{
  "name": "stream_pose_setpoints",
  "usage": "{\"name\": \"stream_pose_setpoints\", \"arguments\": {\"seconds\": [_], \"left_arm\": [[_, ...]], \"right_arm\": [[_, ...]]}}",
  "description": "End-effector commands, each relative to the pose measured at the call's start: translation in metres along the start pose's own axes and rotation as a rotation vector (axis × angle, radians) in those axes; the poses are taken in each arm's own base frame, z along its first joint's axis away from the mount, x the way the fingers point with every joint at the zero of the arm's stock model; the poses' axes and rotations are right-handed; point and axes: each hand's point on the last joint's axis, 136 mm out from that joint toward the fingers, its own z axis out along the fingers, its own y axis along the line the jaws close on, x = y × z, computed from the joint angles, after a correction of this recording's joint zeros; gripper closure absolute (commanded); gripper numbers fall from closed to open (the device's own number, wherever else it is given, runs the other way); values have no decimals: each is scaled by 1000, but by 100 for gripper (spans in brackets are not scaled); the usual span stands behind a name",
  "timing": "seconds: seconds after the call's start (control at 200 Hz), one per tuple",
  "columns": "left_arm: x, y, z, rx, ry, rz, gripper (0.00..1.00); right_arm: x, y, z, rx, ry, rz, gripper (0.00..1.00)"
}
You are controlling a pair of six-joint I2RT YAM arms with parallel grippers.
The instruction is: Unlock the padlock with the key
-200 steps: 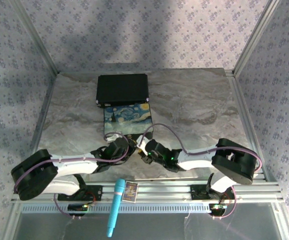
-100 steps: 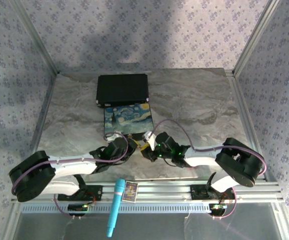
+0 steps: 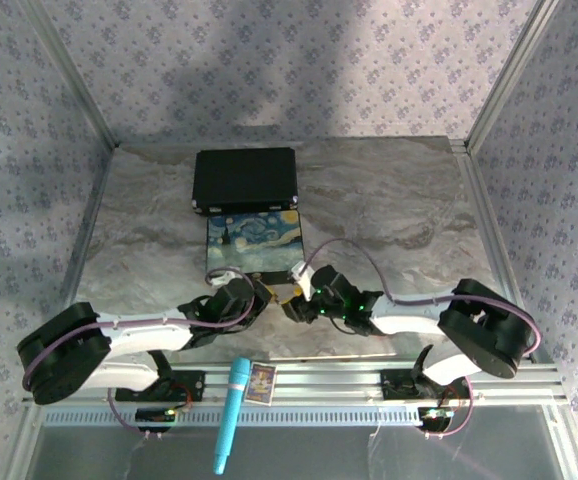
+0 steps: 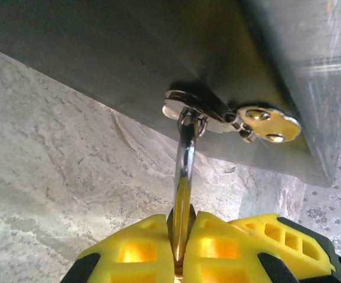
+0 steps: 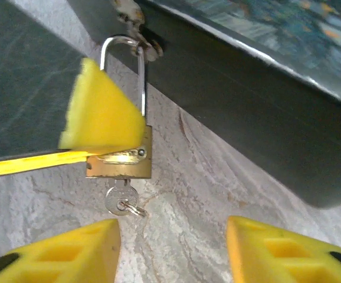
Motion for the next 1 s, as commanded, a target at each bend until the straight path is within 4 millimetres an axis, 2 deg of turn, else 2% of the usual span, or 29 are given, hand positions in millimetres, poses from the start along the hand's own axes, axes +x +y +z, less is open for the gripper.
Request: {"name": "stream_pose_setpoints", "arguments": {"seconds": [0.0,0.015,0.04,0.105,0.425,0.585,0.905,0.995], "left_arm": [[-1,-6,-4,18,-8,8,100],[-1,-7,-5,21,-8,8,100],[-2,-8,-5,23,-10,6,100],[-2,-10,-6,30,-9,7,100],[-2,-11,-9,35,-9,5,100],[-2,-13,-9,40,-9,2,100],[-2,-15,-10,48,-5,-2,100],[-3,-15,-11,51,-10,-3,100]], "right_arm": [[1,-9,-3,119,9,-94,24],[3,-10,-3,129,7,-104,15],[4,-10,-5,149,0,-130,7],[4,-11,-9,202,-30,-200,4],[-4,-8,-14,273,-67,-396,34],[-9,-1,-8,264,-72,-426,41],[-18,19,9,250,-88,-502,44],[-18,22,15,245,-79,-512,53]]}}
